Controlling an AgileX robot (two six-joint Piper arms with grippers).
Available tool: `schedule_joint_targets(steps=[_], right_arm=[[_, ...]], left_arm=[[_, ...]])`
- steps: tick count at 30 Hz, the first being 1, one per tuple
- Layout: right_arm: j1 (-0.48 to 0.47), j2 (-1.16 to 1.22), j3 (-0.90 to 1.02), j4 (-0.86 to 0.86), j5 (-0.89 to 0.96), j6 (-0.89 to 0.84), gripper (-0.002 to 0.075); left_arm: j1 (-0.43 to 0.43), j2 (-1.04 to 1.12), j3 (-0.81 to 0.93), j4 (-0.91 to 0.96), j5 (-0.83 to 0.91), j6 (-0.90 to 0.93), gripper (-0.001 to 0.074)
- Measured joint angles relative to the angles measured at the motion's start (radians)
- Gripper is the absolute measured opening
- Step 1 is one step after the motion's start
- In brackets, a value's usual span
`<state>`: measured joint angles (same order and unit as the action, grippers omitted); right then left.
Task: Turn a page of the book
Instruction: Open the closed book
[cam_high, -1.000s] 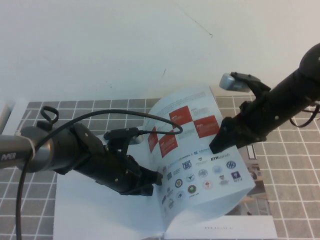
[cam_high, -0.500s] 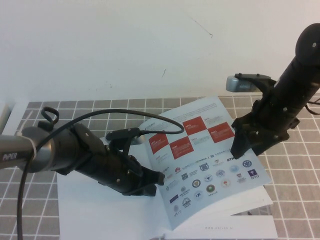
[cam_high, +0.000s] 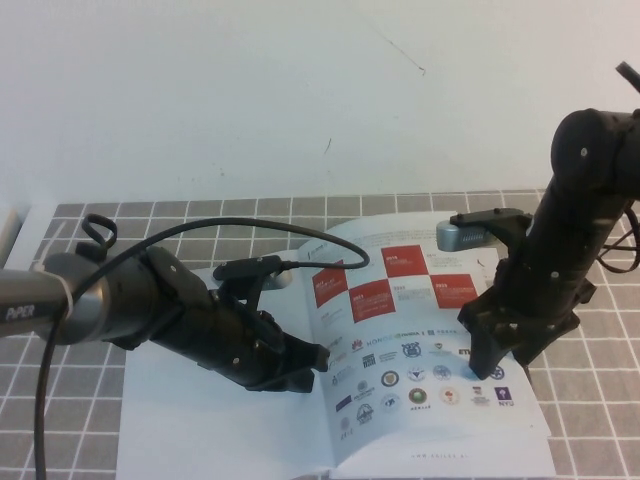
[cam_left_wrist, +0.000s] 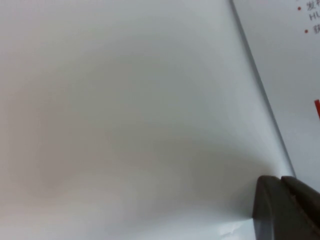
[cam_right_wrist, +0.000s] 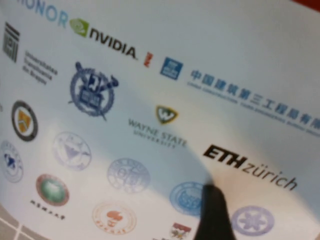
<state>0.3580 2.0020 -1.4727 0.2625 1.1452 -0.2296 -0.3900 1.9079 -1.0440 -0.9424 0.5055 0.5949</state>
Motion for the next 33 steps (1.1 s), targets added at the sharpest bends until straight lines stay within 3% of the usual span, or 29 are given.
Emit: schedule_joint_targets(steps=[7, 33], right_arm=[[0.000, 0.000, -0.032, 0.074, -0.003, -0.090, 0.0449], [0.000, -0.038, -0.260, 0.208, 0.075, -0.139, 0.0449]], left_arm=[[0.000, 0.000, 0.000, 0.000, 0.000, 0.019, -0.0004], [0.003, 0.002, 0.000, -0.008, 0.008, 0.039, -0.0004]])
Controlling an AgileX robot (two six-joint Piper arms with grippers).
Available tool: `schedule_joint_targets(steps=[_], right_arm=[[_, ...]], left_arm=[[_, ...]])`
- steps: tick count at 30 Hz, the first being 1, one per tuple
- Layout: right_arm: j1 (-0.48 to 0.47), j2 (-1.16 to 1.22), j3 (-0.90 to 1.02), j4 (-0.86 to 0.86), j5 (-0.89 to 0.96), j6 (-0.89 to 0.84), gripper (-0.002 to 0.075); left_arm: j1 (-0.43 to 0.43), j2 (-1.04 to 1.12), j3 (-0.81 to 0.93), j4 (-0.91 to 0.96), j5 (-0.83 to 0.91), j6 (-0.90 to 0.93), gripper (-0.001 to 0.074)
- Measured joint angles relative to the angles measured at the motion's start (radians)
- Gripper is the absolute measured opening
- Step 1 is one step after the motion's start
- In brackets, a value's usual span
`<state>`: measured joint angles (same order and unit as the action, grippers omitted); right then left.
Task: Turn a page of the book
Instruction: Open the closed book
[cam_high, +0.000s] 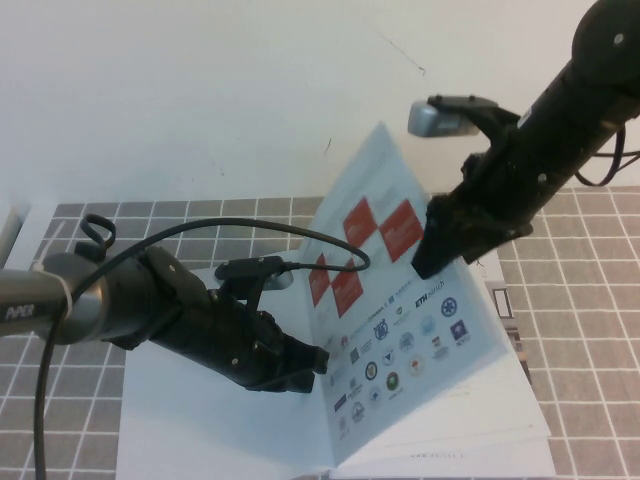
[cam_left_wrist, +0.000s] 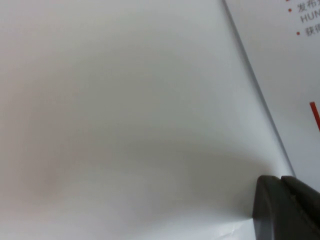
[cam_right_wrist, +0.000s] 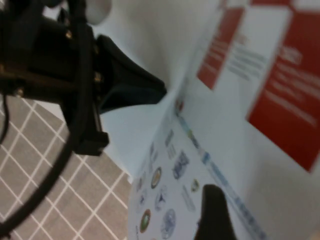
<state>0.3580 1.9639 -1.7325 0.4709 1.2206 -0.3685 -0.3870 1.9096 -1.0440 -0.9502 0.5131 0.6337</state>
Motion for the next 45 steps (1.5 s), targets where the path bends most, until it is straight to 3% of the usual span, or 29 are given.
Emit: schedule_joint_targets(steps=[16, 20, 24, 27, 36, 45], right_arm=[[0.000, -0.002, -0.019, 0.043, 0.000, 0.013, 0.0448], [0.000, -0.002, -0.019, -0.046, 0.000, 0.030, 0.0448], [0.000, -0.002, -0.012, -0.224, 0.000, 0.152, 0.0448], [-0.002, -0.002, 0.040, -0.243, -0.010, 0.195, 0.0448], [0.000, -0.002, 0.371, -0.230, -0.310, 0.201, 0.0448], [-0.024, -0.002, 0.395, -0.205, -0.474, 0.197, 0.0448]], left_arm=[[0.000, 0.000, 0.000, 0.000, 0.000, 0.003, -0.0004], [0.000, 0.000, 0.000, 0.000, 0.000, 0.003, -0.0004], [0.000, 0.000, 0.000, 0.000, 0.000, 0.003, -0.0004], [0.000, 0.000, 0.000, 0.000, 0.000, 0.003, -0.0004], [0.000, 0.000, -0.004, 0.070, 0.000, -0.024, -0.0004], [-0.003, 0.000, -0.010, 0.144, 0.000, -0.084, -0.0004]])
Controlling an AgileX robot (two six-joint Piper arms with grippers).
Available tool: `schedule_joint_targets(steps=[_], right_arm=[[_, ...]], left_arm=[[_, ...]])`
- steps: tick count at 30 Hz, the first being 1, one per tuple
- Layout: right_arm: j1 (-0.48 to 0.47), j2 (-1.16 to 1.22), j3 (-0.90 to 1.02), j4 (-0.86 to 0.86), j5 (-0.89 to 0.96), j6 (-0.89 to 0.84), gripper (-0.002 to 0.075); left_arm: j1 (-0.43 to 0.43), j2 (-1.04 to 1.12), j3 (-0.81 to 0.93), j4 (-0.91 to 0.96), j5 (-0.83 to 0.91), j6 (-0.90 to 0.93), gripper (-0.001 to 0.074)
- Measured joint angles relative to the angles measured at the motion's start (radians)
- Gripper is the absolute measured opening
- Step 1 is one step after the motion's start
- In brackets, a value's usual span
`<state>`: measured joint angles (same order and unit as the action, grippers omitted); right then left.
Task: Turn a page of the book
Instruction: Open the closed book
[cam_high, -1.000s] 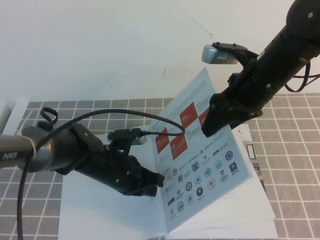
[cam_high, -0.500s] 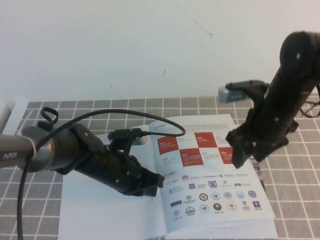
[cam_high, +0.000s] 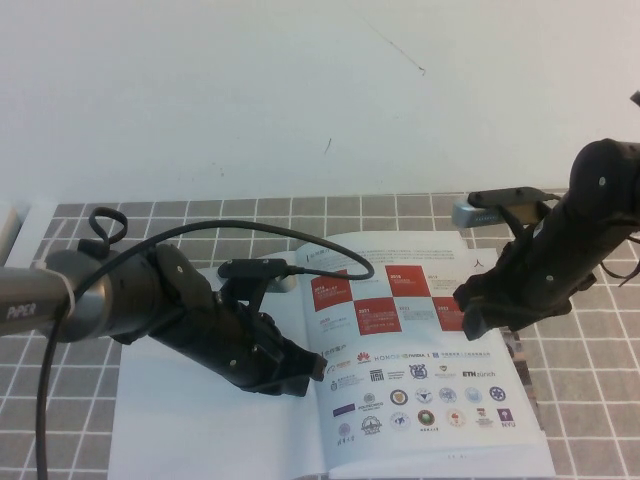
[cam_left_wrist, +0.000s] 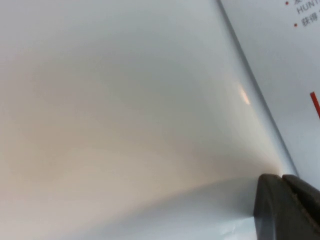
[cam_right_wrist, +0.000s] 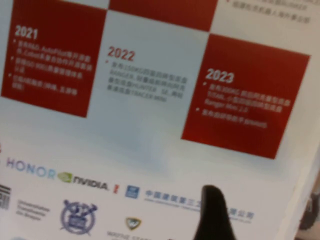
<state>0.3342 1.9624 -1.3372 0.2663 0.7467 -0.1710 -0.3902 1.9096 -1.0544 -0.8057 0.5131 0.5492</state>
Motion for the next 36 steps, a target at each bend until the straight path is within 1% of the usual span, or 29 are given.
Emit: schedule_joint_targets(steps=[4, 12, 24, 27, 30, 36], right_arm=[[-0.011, 0.011, 0.002, 0.020, 0.006, -0.019, 0.0448], [-0.017, 0.078, 0.002, 0.203, 0.057, -0.170, 0.0448], [-0.028, 0.078, 0.000, 0.210, 0.087, -0.181, 0.0448], [-0.030, 0.087, -0.002, 0.244, 0.108, -0.207, 0.0448], [-0.036, 0.094, -0.004, 0.320, 0.133, -0.280, 0.0448], [-0.035, 0.099, -0.004, 0.527, 0.178, -0.436, 0.0448]], left_arm=[[0.000, 0.000, 0.000, 0.032, -0.003, -0.009, -0.0004], [0.000, -0.002, 0.000, 0.047, -0.003, -0.017, -0.0004], [0.000, -0.002, 0.000, 0.051, -0.004, -0.024, -0.0004], [0.000, -0.002, 0.000, 0.051, -0.006, -0.024, -0.0004], [0.000, -0.002, 0.000, 0.051, -0.007, -0.024, -0.0004], [-0.001, -0.002, 0.000, 0.056, -0.011, -0.025, -0.0004]])
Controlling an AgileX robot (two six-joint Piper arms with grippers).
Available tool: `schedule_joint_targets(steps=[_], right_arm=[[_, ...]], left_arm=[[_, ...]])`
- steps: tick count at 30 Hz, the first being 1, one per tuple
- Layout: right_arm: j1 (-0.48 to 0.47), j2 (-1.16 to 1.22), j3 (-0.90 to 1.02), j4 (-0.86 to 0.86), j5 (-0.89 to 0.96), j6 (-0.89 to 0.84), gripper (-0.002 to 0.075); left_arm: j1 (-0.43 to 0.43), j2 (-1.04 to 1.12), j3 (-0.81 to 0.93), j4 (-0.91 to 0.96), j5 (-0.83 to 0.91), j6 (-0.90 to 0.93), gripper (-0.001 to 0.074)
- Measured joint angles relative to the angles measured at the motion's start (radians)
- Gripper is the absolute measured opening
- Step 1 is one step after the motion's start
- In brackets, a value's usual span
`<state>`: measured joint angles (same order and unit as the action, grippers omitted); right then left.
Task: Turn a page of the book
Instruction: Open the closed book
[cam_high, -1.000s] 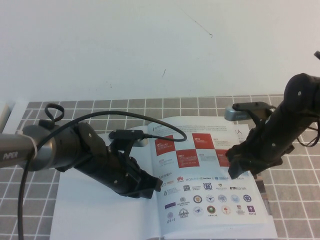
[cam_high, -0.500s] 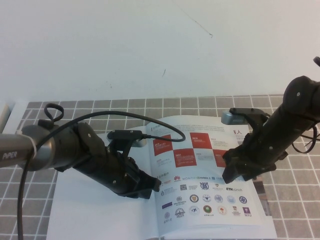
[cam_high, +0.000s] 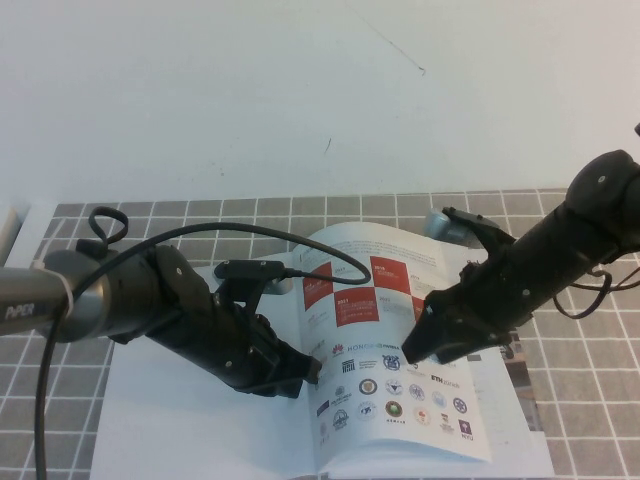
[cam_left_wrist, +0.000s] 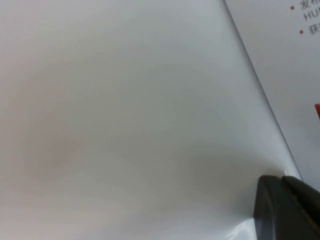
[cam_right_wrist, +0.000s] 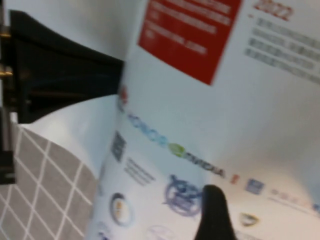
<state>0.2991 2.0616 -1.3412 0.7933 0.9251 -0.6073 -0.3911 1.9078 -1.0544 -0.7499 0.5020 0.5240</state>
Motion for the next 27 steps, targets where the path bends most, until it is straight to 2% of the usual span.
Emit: schedule_joint_targets(steps=[4, 7, 17, 27], right_arm=[[0.000, 0.000, 0.000, 0.101, 0.033, -0.085, 0.0448], [0.000, 0.000, 0.000, 0.112, 0.041, -0.098, 0.0448], [-0.103, -0.058, -0.002, -0.107, 0.015, 0.060, 0.0448], [-0.089, -0.010, 0.000, -0.143, 0.023, 0.066, 0.0448]], left_arm=[[0.000, 0.000, 0.000, 0.000, 0.000, 0.000, -0.0004], [0.000, 0.000, 0.000, 0.000, 0.000, 0.000, -0.0004], [0.000, 0.000, 0.000, 0.000, 0.000, 0.000, -0.0004], [0.000, 0.000, 0.000, 0.000, -0.001, 0.005, -0.0004]])
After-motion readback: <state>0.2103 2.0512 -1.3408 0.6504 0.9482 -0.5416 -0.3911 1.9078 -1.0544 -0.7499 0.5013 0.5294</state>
